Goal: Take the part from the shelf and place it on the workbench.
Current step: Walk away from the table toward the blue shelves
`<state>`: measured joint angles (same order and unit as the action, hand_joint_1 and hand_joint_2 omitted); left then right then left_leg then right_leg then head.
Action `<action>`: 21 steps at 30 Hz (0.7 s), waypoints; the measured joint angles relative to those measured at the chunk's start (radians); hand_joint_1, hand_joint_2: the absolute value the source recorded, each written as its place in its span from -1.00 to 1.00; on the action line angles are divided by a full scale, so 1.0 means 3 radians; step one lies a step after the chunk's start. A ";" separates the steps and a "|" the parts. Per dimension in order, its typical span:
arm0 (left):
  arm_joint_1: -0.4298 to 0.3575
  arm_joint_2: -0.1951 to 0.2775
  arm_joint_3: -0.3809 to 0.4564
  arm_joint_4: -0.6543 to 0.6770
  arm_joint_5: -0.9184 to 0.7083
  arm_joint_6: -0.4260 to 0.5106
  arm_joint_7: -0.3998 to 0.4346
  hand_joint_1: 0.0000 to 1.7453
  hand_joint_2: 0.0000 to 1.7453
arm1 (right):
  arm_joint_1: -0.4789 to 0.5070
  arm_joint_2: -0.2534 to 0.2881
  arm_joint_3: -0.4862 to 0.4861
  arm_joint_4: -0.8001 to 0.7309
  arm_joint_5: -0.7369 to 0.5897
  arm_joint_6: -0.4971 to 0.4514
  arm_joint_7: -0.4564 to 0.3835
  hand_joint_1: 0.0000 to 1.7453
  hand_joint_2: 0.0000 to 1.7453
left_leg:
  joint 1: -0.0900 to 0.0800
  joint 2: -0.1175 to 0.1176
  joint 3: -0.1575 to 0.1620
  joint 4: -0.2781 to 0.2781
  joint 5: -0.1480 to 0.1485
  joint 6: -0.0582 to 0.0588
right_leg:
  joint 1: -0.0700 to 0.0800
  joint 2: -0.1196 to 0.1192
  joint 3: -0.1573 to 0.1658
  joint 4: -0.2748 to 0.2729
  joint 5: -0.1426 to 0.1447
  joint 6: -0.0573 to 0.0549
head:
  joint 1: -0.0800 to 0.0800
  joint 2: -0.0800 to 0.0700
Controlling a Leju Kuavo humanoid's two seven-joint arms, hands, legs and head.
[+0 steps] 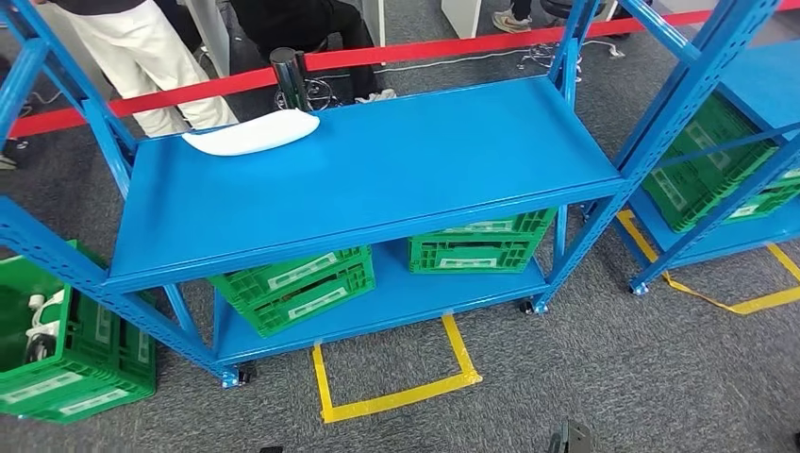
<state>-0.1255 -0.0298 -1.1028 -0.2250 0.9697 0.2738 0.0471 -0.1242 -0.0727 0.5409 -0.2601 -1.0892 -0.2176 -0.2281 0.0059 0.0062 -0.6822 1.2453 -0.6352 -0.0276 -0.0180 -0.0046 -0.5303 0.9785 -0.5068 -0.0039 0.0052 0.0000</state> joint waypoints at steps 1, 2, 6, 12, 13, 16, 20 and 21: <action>0.0003 0.0000 0.0000 0.0000 0.0000 0.0000 0.0001 -1.00 -1.00 | 0.0003 0.0001 0.0001 0.0001 0.0000 0.0000 0.0000 -1.00 -1.00 | 0.0012 -0.0004 -0.0063 0.0114 -0.0013 -0.0014 | -0.0002 -0.0038 0.0002 0.0002 -0.0005 0.0001 | -0.0014 0.0000; 0.0006 0.0002 0.0000 0.0001 0.0000 0.0000 0.0002 -1.00 -1.00 | 0.0003 0.0001 0.0002 0.0001 0.0000 -0.0001 0.0000 -1.00 -1.00 | 0.0022 -0.0003 -0.0063 0.0105 0.0041 -0.0025 | -0.0004 -0.0072 0.0007 0.0005 -0.0011 0.0007 | -0.0027 0.0000; 0.0002 0.0009 0.0000 0.0000 0.0000 0.0000 0.0003 -1.00 -1.00 | -0.0002 0.0002 0.0003 0.0000 0.0000 0.0001 0.0001 -1.00 -1.00 | 0.0012 0.0217 0.0315 -0.0632 0.0411 -0.0015 | 0.0001 -0.0186 0.0048 0.0031 -0.0061 0.0073 | -0.0056 0.0000; -0.0003 0.0010 0.0000 -0.0002 0.0002 0.0000 0.0004 -1.00 -1.00 | -0.0002 0.0005 0.0009 0.0000 -0.0005 0.0006 0.0008 -1.00 -1.00 | 0.0001 0.0099 0.0350 -0.0745 0.0434 0.0127 | -0.0003 -0.0204 0.0045 0.0171 -0.0216 0.0168 | -0.0009 0.0000; -0.0005 0.0008 0.0000 -0.0002 0.0002 0.0000 0.0004 -1.00 -1.00 | 0.0001 0.0005 0.0014 -0.0001 -0.0007 0.0006 0.0008 -1.00 -1.00 | 0.0003 0.0064 0.0351 -0.0747 0.0440 0.0143 | -0.0005 -0.0126 -0.0029 0.0352 -0.0326 0.0174 | 0.0004 0.0000; -0.0003 0.0005 0.0000 -0.0002 0.0004 0.0000 0.0004 -1.00 -1.00 | 0.0018 0.0001 0.0029 0.0000 -0.0010 0.0002 0.0008 -1.00 -1.00 | -0.0017 -0.0040 0.0352 -0.0746 0.0442 0.0172 | 0.0003 -0.0008 -0.0332 0.0994 -0.0579 0.0162 | 0.0056 0.0000; 0.0000 0.0002 0.0000 -0.0002 0.0004 0.0000 0.0004 -1.00 -1.00 | 0.0008 -0.0001 0.0035 0.0003 -0.0024 0.0003 0.0008 -1.00 -1.00 | -0.0050 -0.0122 0.0372 -0.0745 0.0439 0.0178 | 0.0032 0.0001 -0.0179 0.0497 -0.0176 0.0068 | 0.0122 0.0000; -0.0001 -0.0002 0.0000 -0.0002 0.0004 0.0000 0.0004 -1.00 -1.00 | 0.0002 -0.0004 0.0037 0.0003 -0.0030 0.0003 0.0008 -1.00 -1.00 | -0.0059 -0.0129 0.0370 -0.0741 0.0436 0.0174 | 0.0043 0.0000 -0.0102 0.0292 -0.0090 0.0041 | 0.0127 0.0000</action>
<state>-0.1259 -0.0303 -1.1028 -0.2255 0.9710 0.2737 0.0483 -0.1237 -0.0738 0.5519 -0.2593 -1.0982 -0.2167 -0.2258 -0.0117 -0.0326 -0.5712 1.0229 -0.5044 0.0246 -0.0051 -0.0045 -0.5609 1.0661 -0.5339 0.0083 0.0432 0.0000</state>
